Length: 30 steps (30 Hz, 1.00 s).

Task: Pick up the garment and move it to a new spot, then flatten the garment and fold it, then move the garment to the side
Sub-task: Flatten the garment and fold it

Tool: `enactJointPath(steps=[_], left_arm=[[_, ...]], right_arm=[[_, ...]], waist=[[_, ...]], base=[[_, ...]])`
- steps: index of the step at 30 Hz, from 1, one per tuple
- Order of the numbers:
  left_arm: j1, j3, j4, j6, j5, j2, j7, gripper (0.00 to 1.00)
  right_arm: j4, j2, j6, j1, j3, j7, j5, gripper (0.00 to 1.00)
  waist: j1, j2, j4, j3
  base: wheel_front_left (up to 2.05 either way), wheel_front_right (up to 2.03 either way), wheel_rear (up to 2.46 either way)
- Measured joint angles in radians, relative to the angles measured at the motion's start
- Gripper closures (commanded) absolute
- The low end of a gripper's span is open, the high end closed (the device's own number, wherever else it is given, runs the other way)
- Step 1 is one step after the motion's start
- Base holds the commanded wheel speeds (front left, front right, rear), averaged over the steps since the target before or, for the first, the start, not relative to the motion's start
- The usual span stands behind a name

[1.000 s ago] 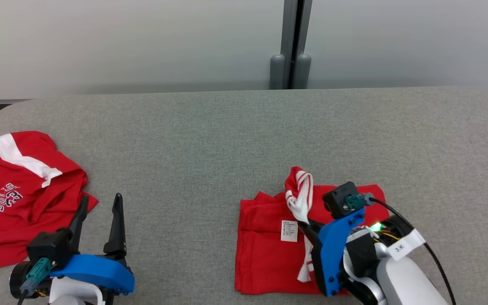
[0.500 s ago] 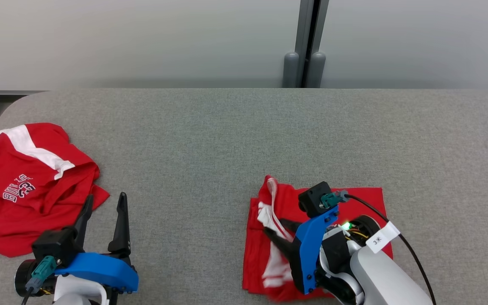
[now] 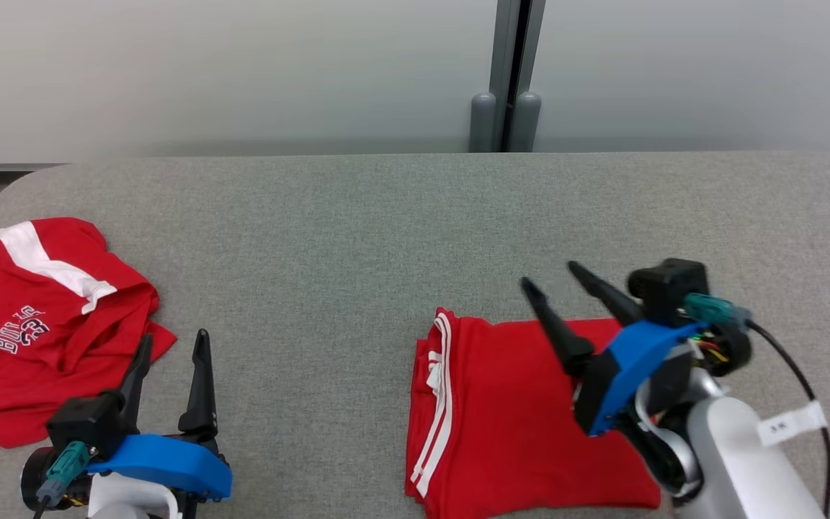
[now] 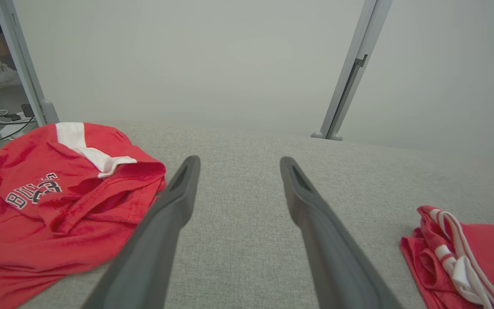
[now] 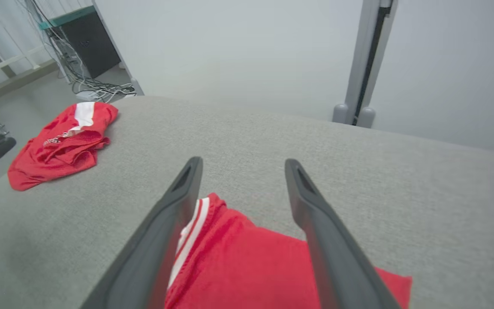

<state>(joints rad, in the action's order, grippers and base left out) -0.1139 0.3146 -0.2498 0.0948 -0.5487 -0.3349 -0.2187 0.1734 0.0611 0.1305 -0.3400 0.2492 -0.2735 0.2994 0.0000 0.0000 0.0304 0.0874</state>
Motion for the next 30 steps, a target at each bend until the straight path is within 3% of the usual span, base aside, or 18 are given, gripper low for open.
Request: enactJointPath(steps=[6,13,21,30], left_arm=[[0.004,0.005,0.003,0.000,-0.005,0.005,-0.004,0.00],[0.011,0.008,-0.007,0.000,0.004,-0.001,-0.016,0.00],[0.064,-0.010,0.007,0.009,0.012,-0.006,-0.031,0.00],[0.131,-0.024,0.022,0.021,0.015,0.015,-0.040,0.00]], right_arm=[[-0.053,0.007,0.000,0.160,-0.192,0.038,-0.159,0.00],[-0.059,-0.007,0.000,0.278,-0.336,0.205,-0.186,0.00],[-0.044,-0.010,0.000,0.323,-0.336,0.289,-0.144,0.00],[-0.070,-0.010,0.000,0.312,-0.333,0.275,-0.158,0.00]], waist=[[0.0000,0.0000,0.000,-0.003],[0.0000,0.0000,-0.014,-0.026],[0.0000,0.0000,-0.062,-0.057],[0.0000,0.0000,-0.093,-0.086]], base=[[0.00,0.00,0.00],[0.00,0.00,0.00],[0.00,0.00,0.00],[0.00,0.00,0.00]])
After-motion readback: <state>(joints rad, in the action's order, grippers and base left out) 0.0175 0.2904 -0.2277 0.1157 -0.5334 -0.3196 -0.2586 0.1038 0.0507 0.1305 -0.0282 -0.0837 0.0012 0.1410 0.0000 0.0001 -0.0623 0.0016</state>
